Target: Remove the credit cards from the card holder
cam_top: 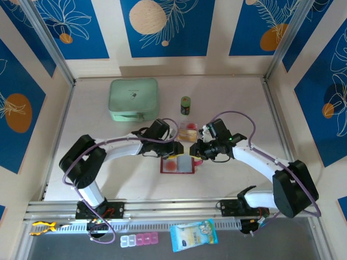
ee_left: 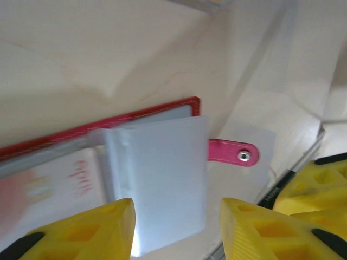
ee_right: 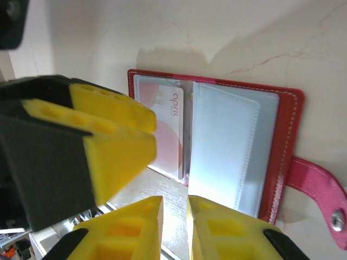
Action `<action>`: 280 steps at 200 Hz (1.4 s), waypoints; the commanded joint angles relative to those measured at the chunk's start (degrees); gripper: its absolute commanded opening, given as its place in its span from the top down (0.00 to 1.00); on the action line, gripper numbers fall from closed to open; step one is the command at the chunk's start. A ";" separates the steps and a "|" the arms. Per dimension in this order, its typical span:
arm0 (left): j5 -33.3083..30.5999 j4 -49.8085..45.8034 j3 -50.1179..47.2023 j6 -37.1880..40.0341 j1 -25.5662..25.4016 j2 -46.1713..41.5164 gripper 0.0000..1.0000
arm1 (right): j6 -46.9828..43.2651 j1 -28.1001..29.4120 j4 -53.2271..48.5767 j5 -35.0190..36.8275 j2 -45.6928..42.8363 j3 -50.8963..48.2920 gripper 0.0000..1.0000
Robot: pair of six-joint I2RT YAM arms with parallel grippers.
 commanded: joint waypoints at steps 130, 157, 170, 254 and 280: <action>-2.52 -7.85 -9.44 6.56 5.19 -3.74 0.77 | -0.81 8.09 1.13 -3.23 20.93 4.74 0.87; -2.03 -7.75 -10.37 5.91 5.05 -4.62 0.77 | -1.50 7.99 0.66 -2.32 22.04 3.13 0.88; -1.90 -7.67 -10.90 5.61 4.82 -5.27 0.77 | -1.60 8.25 0.66 -2.25 21.78 2.33 0.88; -3.14 -9.54 -13.22 4.17 4.08 -11.32 0.77 | -0.70 10.01 -2.31 -0.96 16.57 -0.91 0.88; -3.56 -10.31 -12.30 3.85 4.11 -12.67 0.77 | -0.23 10.06 -2.50 -0.39 15.17 -1.33 0.88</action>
